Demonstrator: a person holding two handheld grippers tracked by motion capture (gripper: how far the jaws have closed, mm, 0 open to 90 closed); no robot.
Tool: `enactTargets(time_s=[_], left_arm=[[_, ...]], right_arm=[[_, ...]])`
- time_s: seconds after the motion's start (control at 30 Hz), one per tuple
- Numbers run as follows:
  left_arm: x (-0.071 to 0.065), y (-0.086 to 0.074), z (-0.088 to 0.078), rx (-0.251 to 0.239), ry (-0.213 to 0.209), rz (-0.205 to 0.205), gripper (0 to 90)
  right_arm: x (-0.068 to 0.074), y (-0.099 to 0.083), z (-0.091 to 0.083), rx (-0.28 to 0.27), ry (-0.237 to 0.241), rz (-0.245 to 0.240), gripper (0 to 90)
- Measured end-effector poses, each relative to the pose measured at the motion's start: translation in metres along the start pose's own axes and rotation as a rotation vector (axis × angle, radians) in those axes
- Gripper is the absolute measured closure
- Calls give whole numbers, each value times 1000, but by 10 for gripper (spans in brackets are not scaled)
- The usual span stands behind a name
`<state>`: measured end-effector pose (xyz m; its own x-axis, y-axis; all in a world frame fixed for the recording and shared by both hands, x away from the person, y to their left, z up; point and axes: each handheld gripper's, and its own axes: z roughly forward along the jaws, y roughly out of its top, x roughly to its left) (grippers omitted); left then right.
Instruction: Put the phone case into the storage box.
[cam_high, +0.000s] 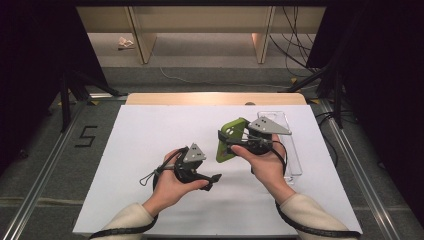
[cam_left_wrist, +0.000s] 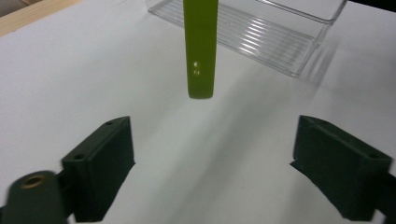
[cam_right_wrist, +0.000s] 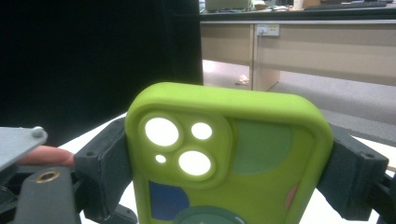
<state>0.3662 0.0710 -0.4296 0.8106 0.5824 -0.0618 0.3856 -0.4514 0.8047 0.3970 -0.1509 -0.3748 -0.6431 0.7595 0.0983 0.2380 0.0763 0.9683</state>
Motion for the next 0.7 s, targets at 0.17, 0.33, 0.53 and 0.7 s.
enactTargets(time_s=[0.17, 0.33, 0.53, 0.7], left_arm=[[4, -3, -5, 5, -2, 8, 32], [7, -5, -11, 11, 1, 13, 14], [12, -11, -19, 14, 7, 11, 5], [16, -13, -25, 1, 20, 3, 5]], right_arm=[[-3, 2, -2, -5, -8, 4, 165], [-7, 4, -4, -11, -20, 6, 165], [-12, 7, -6, -20, -31, 12, 165], [-15, 9, -8, -23, -41, 11, 165]])
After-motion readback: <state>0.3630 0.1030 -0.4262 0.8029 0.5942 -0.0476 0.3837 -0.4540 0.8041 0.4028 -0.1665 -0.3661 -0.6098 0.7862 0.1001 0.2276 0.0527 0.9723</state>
